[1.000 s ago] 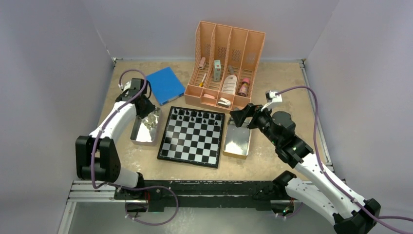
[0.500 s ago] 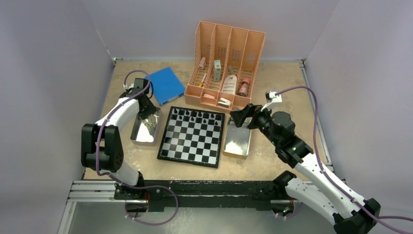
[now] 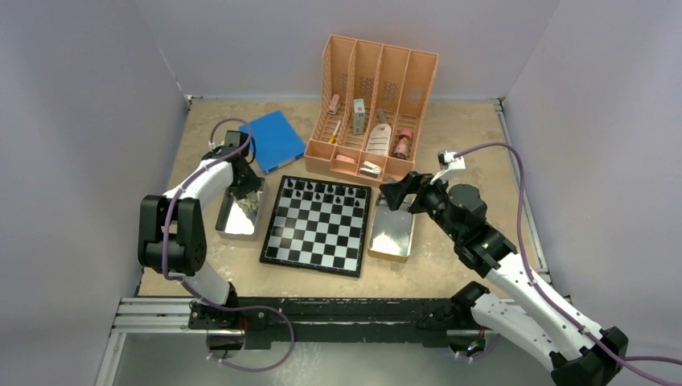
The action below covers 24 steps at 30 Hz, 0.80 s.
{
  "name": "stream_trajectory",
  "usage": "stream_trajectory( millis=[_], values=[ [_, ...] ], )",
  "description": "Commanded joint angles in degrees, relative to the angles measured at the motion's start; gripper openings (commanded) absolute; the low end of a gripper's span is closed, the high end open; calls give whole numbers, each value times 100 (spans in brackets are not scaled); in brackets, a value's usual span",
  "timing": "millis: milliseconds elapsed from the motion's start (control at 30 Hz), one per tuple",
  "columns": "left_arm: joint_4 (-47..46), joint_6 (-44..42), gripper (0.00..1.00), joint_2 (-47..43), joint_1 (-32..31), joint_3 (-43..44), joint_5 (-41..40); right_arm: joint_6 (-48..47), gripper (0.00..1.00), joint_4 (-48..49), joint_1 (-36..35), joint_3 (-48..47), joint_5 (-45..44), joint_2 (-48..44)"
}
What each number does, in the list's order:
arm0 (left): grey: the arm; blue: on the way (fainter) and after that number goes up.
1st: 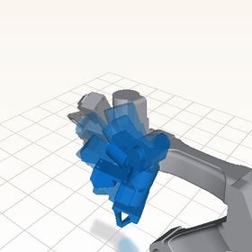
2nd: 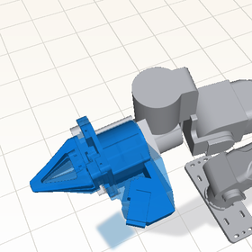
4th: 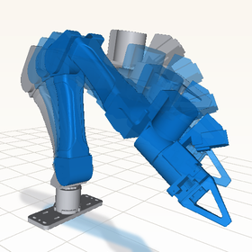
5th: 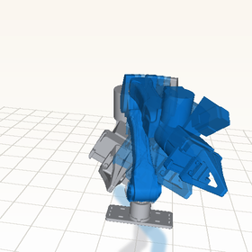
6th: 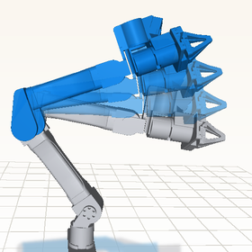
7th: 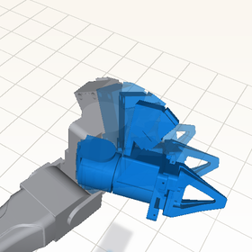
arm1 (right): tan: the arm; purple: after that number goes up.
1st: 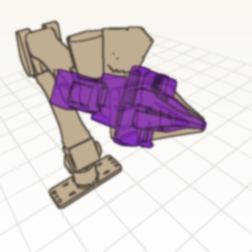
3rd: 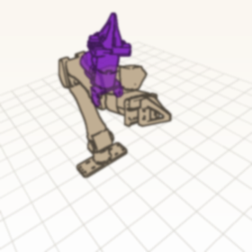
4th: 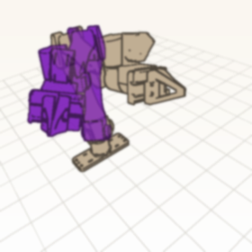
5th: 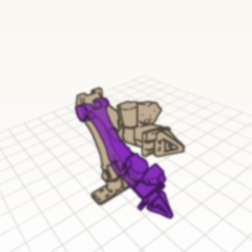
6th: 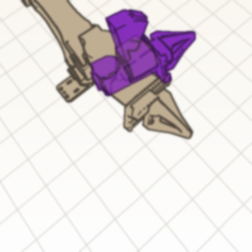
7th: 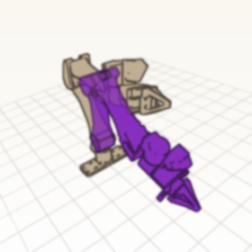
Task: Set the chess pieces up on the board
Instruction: Pick up the chess piece from the storage box.
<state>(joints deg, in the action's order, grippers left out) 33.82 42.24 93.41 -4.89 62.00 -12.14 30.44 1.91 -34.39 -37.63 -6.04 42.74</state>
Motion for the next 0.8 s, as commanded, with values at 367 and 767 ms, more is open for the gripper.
stream_trajectory(
  millis=[367, 767],
  values=[
    [-223, -106, 14, 178, 49, 235, 49, -3, 99, 113, -15, 26, -87, -166],
    [338, -401, 1, -378, 49, 634, -183, 129, 98, 98, -15, -87, -151, -245]
  ],
)
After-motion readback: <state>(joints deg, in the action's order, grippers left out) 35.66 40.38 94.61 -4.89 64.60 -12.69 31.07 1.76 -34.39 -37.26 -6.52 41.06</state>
